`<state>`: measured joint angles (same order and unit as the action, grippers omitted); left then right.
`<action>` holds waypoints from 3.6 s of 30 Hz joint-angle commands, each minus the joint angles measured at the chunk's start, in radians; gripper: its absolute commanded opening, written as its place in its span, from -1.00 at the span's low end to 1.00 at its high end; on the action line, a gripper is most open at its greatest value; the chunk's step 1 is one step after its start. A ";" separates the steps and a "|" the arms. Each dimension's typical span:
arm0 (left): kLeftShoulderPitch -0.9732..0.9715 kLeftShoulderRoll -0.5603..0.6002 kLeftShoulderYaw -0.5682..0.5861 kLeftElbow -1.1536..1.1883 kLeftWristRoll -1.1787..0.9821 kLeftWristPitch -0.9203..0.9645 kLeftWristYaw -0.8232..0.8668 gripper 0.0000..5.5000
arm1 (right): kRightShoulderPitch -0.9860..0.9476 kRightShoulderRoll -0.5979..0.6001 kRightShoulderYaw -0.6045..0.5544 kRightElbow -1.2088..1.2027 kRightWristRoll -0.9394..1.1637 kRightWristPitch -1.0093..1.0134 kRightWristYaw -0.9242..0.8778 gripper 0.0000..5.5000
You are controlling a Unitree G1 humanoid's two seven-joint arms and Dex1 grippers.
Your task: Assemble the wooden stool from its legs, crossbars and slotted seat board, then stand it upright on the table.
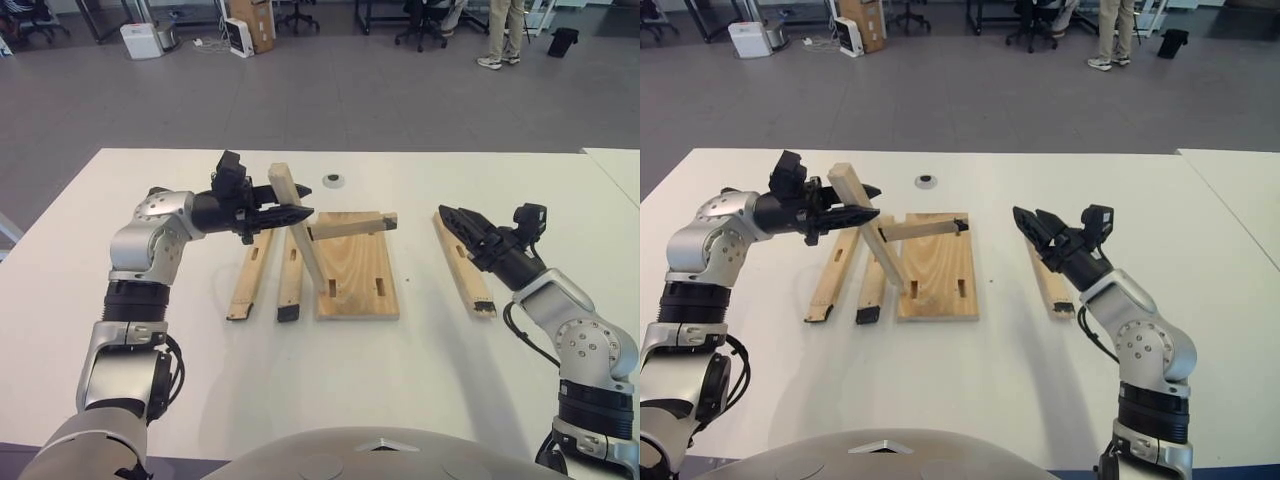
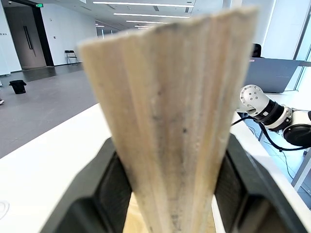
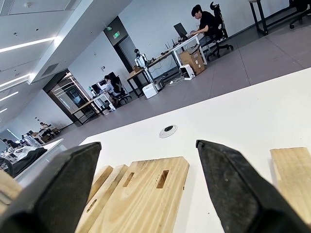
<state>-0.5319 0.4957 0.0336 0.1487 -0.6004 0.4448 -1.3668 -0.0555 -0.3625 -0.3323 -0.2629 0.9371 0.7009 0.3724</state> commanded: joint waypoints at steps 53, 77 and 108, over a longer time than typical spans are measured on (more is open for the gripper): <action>0.285 0.220 -0.577 -0.176 0.163 0.244 0.364 -0.25 | 0.023 0.086 0.016 -0.007 -0.059 -0.055 -0.080 0.32; 0.376 0.134 -0.184 -0.316 0.062 0.281 0.611 0.85 | 0.057 0.108 -0.015 -0.030 -0.066 -0.086 -0.129 0.32; 0.351 0.180 -0.335 -0.021 0.512 0.029 0.505 0.44 | 0.117 0.204 0.022 -0.044 -0.123 -0.146 -0.155 0.32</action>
<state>-0.2048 0.6403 -0.2871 0.0625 -0.1446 0.4298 -0.8670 0.0540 -0.1654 -0.3110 -0.2939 0.8205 0.5630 0.2287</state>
